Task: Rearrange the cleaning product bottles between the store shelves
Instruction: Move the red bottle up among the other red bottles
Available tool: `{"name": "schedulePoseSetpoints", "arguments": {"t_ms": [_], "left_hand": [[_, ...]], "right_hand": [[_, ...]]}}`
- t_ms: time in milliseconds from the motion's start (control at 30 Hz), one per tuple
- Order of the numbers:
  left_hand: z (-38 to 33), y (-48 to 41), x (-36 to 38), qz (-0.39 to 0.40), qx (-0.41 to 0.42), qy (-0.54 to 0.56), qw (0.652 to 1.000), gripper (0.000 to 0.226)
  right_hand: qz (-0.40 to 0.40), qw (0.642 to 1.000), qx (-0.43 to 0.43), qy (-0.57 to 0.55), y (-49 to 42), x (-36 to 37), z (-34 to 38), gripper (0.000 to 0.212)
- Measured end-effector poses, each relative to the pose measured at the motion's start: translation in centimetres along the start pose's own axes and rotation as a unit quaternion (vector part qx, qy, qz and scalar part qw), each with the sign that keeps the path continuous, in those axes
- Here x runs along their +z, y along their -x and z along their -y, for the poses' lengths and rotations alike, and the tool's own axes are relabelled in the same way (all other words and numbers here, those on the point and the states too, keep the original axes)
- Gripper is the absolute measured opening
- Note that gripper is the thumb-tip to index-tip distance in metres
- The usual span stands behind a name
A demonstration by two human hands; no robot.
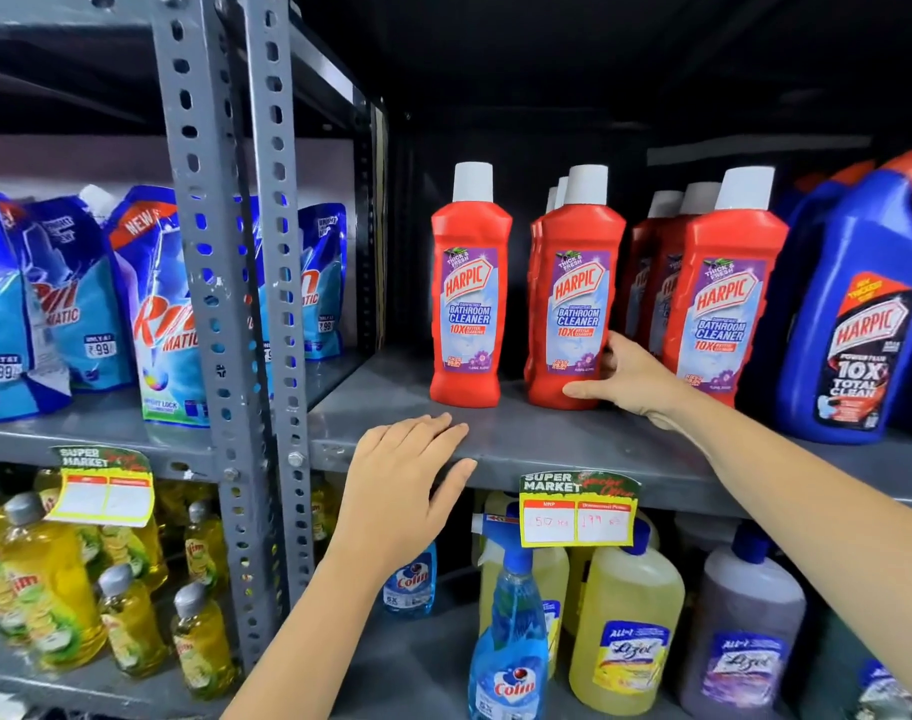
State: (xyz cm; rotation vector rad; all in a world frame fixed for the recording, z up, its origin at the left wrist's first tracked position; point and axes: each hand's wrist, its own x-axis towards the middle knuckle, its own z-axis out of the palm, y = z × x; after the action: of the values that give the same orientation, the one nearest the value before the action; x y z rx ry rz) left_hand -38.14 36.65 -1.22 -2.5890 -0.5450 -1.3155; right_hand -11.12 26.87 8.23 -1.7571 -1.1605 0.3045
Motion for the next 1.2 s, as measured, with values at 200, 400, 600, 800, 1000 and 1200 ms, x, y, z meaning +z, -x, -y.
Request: {"name": "schedulePoseSetpoints", "arguments": {"t_ms": [200,400,600,800,1000,1200], "left_hand": [[-0.1,0.0,0.0,-0.010,-0.001,0.001,1.000,0.042],[-0.3,-0.1,-0.1,-0.006,-0.009,0.002,1.000,0.043],[-0.4,-0.1,-0.1,-0.005,-0.013,0.002,1.000,0.043],[-0.5,0.0,-0.1,-0.014,-0.011,-0.002,1.000,0.044],[-0.4,0.2,0.1,-0.024,-0.007,-0.002,1.000,0.042],[-0.7,0.4,0.4,-0.050,-0.003,0.006,0.999,0.039]], "right_hand": [[0.000,1.000,-0.016,0.003,-0.2,0.2,-0.7,0.077],[-0.012,0.999,-0.033,0.014,0.3,0.5,-0.5,0.072],[-0.012,0.998,-0.054,0.023,0.5,0.6,-0.6,0.071],[0.000,0.998,-0.055,0.018,0.3,0.6,-0.8,0.073],[-0.004,0.999,-0.045,0.013,0.6,0.5,-0.8,0.073],[0.006,0.997,-0.017,0.072,1.0,-0.2,-0.6,0.098]]}}
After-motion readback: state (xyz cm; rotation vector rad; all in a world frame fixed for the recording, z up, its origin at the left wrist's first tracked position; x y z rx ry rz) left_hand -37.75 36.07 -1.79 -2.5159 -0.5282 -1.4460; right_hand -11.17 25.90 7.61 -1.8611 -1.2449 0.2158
